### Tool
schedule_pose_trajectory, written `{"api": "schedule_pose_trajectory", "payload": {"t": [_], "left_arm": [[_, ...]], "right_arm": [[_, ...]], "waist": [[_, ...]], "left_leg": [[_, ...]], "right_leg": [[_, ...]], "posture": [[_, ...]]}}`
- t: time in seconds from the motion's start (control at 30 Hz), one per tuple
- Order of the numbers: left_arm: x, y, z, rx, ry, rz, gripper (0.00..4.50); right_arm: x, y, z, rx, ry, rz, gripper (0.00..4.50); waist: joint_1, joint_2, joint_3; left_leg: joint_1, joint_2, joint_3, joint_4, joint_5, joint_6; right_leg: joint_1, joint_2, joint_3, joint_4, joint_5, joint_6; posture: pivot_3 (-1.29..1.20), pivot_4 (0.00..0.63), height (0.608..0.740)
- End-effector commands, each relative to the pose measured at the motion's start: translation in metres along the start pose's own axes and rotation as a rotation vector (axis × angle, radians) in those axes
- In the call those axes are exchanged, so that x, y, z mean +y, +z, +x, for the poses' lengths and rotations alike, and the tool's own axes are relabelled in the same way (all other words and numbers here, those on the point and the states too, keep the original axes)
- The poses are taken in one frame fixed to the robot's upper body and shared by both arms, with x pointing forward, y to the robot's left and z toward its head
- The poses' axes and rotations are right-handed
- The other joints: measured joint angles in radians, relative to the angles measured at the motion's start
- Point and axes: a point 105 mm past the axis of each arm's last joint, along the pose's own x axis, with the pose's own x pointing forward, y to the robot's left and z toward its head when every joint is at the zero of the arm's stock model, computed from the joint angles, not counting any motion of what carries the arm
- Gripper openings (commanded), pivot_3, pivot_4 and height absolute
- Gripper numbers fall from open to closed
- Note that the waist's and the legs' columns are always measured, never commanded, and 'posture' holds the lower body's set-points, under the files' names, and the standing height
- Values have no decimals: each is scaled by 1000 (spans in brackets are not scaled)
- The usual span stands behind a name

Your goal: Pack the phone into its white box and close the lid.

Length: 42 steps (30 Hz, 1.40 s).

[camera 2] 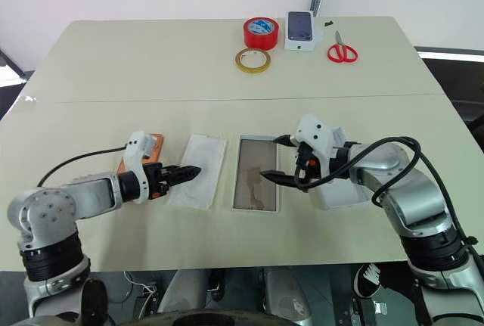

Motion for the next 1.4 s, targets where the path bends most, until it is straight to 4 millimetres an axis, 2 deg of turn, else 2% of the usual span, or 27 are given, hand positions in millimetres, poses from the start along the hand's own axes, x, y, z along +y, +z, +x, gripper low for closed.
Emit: {"api": "schedule_pose_trajectory", "payload": {"t": [0.03, 0.07, 0.1, 0.17, 0.27, 0.4, 0.5, 0.6, 0.73, 0.77, 1.07, 1.13, 1.23, 1.37, 1.4], "left_arm": [[1, 0, -1, -6, 1, -13, 860], [3, 1, -2, -15, 14, -17, 299], [4, 4, -2, -39, 19, -23, 63], [4, 12, -4, -85, 11, -34, 63], [1, 33, -12, -205, -21, -64, 63], [-3, 44, -18, -263, -50, -73, 63], [-6, 52, -22, -281, -65, -70, 0], [-4, 55, -21, -272, -61, -66, 0], [-6, 70, -17, -287, -62, -71, 0], [-6, 73, -16, -286, -57, -68, 0], [-9, 80, -6, -252, -29, -57, 0], [-8, 80, -2, -238, -12, -57, 0], [-10, 80, 3, -225, -3, -68, 0], [-18, 81, 11, -215, -11, -65, 0], [-20, 82, 13, -213, -16, -64, 0]], "right_arm": [[17, 7, 2, 18, 84, -81, 4500], [23, 4, 4, 36, 113, -92, 4500], [31, 1, 7, 60, 151, -106, 4500], [42, -3, 12, 94, 196, -122, 4500], [58, -14, 27, 149, 246, -119, 4500], [64, -21, 38, 183, 258, -121, 4500], [65, -25, 44, 208, 256, -167, 3638], [59, -19, 51, 189, 217, -218, 2283], [51, -17, 62, 192, 183, -333, 235], [50, -14, 65, 181, 178, -344, 43], [26, 10, 94, 111, 74, -480, 43], [24, 16, 96, 92, 65, -456, 43], [19, 23, 90, 65, 47, -398, 878], [8, 27, 69, 45, 7, -375, 2875], [7, 27, 63, 47, 6, -369, 2875]], "waist": [[0, 0, 0], [-1, 0, 0], [-1, 0, 0], [-1, 0, 0], [-1, -1, 0], [0, -1, 0], [-1, -2, 0], [-2, -2, 0], [-1, -2, 0], [-1, -2, 0], [-2, -2, 0], [-1, -2, 0], [1, -2, 0], [4, -2, 0], [4, -3, 0]], "left_leg": [[0, 0, 0, 0, 0, 0], [0, 0, 0, 0, 0, 0], [0, 0, 0, 0, 0, 0], [0, 0, 0, 0, 0, 0], [0, 0, 0, 0, 0, 0], [0, 0, 0, 0, 0, 0], [0, 0, 0, 0, 0, 0], [0, 0, -1, 0, 1, -1], [0, 0, -1, 0, 1, -1], [0, 0, -1, 0, 1, -1], [0, 0, -1, 0, 1, -2], [0, 0, -1, 0, 1, -2], [0, 0, -1, 0, 1, -2], [-1, 0, -1, 1, 1, -2], [-1, 0, -1, 1, 1, -2]], "right_leg": [[0, 0, 0, 0, 0, 0], [0, 0, 0, 0, 0, 0], [0, 0, 0, 0, 0, 0], [0, 0, 0, 0, 0, 0], [0, 0, 0, 0, 0, 0], [0, 0, 0, 0, 0, 0], [0, 0, 0, 0, 0, 0], [0, 0, 0, 0, 0, 0], [0, 0, 0, 0, 0, 0], [0, 0, 0, 0, 0, 0], [-1, 0, 0, 0, 0, 0], [-1, 0, 0, 0, 0, 0], [-1, 0, -1, 0, 0, 0], [0, -1, -1, 0, 0, 0], [0, -1, -1, 0, 0, 0]], "posture": [[0, 150, 740], [0, 150, 740], [0, 150, 740], [0, 150, 740], [0, 150, 740], [0, 150, 740], [0, 150, 740], [0, 150, 740], [0, 150, 740], [0, 150, 740], [0, 150, 740], [0, 150, 740], [0, 150, 740], [0, 150, 740], [0, 150, 740]]}}
